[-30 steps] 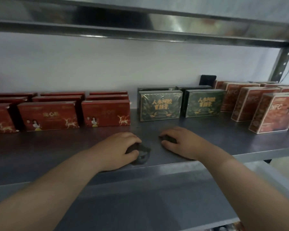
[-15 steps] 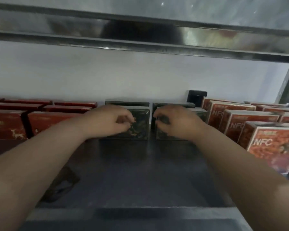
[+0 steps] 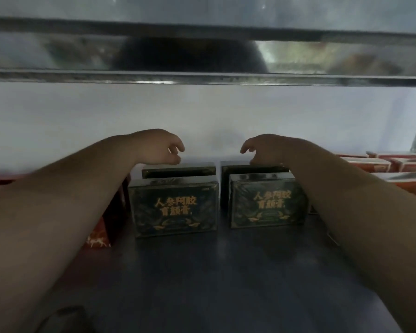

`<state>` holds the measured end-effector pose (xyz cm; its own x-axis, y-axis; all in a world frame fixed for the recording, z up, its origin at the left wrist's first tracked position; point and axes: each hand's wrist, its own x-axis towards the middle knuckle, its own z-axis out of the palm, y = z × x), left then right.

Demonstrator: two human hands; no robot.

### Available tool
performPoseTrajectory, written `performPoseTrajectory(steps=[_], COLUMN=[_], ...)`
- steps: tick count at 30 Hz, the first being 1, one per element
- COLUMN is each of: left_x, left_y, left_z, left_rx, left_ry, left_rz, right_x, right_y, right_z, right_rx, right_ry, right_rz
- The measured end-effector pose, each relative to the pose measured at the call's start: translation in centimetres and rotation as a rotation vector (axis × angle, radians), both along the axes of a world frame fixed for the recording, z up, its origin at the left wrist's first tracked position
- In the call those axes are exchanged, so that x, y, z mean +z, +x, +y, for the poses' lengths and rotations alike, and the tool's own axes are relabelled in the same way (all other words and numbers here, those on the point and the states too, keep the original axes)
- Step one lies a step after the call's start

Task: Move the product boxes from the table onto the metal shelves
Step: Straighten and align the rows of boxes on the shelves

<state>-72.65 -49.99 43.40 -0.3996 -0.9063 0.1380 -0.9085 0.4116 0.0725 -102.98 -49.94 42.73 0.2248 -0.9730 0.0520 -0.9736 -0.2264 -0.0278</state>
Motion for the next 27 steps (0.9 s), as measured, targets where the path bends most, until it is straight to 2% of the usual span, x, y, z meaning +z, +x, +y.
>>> performPoseTrajectory(steps=[3,6,11,27], left_x=[0.2,0.0,-1.0,-1.8], left_y=[-0.4,-0.9,-1.2,0.2], left_z=[-1.7,-2.8,-3.9,-3.6], left_rx=[-0.005,-0.006,-0.065,-0.061], left_ry=[0.091,0.173,0.135,0.078], left_rz=[-0.048,-0.117,-0.259,-0.224], right_x=[0.3,0.2,-0.4,-1.1], right_y=[-0.4,-0.5,-0.3,0.5], right_z=[-1.0,-2.0,-3.0,-3.0], right_rx=[-0.029,-0.03,-0.011,0.048], right_ry=[0.102,0.1,0.081,0.03], right_rz=[0.081,0.095,0.081,0.081])
